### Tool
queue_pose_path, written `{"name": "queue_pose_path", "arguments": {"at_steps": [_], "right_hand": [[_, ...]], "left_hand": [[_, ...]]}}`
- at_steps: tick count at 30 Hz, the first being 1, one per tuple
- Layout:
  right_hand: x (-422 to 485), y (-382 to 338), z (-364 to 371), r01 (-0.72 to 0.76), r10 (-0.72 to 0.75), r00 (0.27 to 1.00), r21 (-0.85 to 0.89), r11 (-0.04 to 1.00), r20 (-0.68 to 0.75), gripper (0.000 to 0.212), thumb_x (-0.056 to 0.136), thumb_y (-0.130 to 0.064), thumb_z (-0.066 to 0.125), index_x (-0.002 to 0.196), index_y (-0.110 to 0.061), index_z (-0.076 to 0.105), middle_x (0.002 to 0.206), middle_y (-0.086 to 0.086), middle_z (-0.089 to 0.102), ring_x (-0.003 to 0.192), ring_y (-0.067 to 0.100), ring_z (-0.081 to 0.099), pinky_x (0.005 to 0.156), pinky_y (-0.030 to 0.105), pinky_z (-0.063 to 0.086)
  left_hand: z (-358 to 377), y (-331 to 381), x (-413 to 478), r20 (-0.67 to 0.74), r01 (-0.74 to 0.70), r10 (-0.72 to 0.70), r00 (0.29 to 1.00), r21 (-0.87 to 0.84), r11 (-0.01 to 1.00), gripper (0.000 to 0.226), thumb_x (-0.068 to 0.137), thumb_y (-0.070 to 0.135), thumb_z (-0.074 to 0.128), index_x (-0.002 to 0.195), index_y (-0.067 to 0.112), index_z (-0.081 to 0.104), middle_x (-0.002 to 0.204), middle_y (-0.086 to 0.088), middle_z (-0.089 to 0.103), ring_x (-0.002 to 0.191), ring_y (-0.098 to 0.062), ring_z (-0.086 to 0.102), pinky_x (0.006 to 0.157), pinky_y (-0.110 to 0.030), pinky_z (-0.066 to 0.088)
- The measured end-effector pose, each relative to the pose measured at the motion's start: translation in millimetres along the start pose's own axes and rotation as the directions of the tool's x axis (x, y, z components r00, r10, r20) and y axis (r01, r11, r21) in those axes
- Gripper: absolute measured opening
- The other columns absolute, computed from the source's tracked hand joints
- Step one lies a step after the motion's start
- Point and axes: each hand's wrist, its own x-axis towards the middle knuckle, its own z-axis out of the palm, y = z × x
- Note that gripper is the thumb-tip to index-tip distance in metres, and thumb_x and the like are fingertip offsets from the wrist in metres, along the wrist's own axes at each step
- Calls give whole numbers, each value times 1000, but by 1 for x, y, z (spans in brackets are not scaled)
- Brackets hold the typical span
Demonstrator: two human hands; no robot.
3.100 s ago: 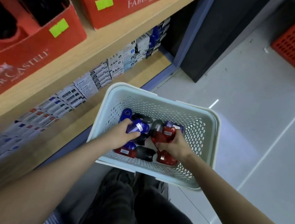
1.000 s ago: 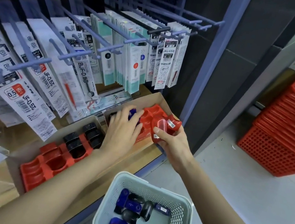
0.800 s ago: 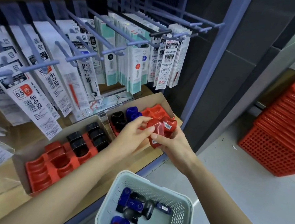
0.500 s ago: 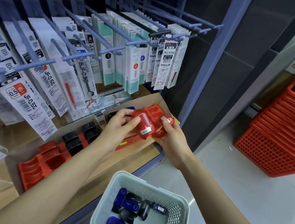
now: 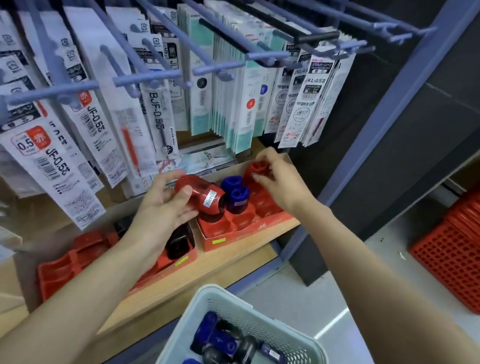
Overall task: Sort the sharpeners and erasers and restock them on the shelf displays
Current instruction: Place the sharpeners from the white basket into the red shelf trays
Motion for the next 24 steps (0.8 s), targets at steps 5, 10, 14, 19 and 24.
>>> {"name": "queue_pose_path", "arguments": {"at_steps": [5, 10, 14, 19, 24], "right_hand": [[9, 5, -10, 65, -51, 991, -122, 990, 121, 24, 89, -13, 61, 110, -13, 49, 105, 8, 55, 97, 19, 50, 78, 28, 42], [0, 11, -6, 114, -89, 985, -166, 980, 149, 25, 89, -11, 62, 111, -14, 51, 107, 0, 57, 101, 17, 53, 79, 21, 38], [-11, 8, -7, 114, -108, 993, -157, 981, 47, 36, 89, -13, 60, 124, -16, 55, 132, 5, 50, 126, 19, 41, 108, 30, 32], [-57, -34, -21, 74, -131, 982, 357, 931, 137, 55, 86, -11, 66, 132, -31, 45, 131, -12, 48, 120, 3, 48, 100, 24, 43], [-70, -52, -26, 216, -225, 974, 271, 938, 4, 29, 85, -23, 67, 114, -22, 59, 106, -16, 55, 102, 4, 54, 91, 23, 47]], "left_hand": [[3, 1, -3, 4, 29, -29, 1000, -8, 1000, 26, 95, 14, 52, 121, 15, 53, 112, -10, 66, 96, -17, 67, 79, -22, 52], [6, 4, -3, 3, 87, -87, 996, -73, 994, 30, 96, 19, 51, 121, 4, 55, 101, -10, 69, 72, -11, 68, 71, -22, 50], [11, 11, -5, 27, 167, -164, 986, -188, 968, 21, 96, 20, 50, 106, 4, 58, 80, -9, 65, 56, -9, 61, 56, -20, 46], [26, 15, -7, 113, 281, -265, 958, -166, 945, 20, 95, 23, 52, 104, 6, 58, 67, -7, 65, 52, -10, 59, 48, -19, 46], [40, 18, -12, 205, 297, -290, 935, -8, 955, 26, 98, 30, 45, 99, 10, 61, 71, -7, 68, 57, -11, 58, 53, -21, 43]]}}
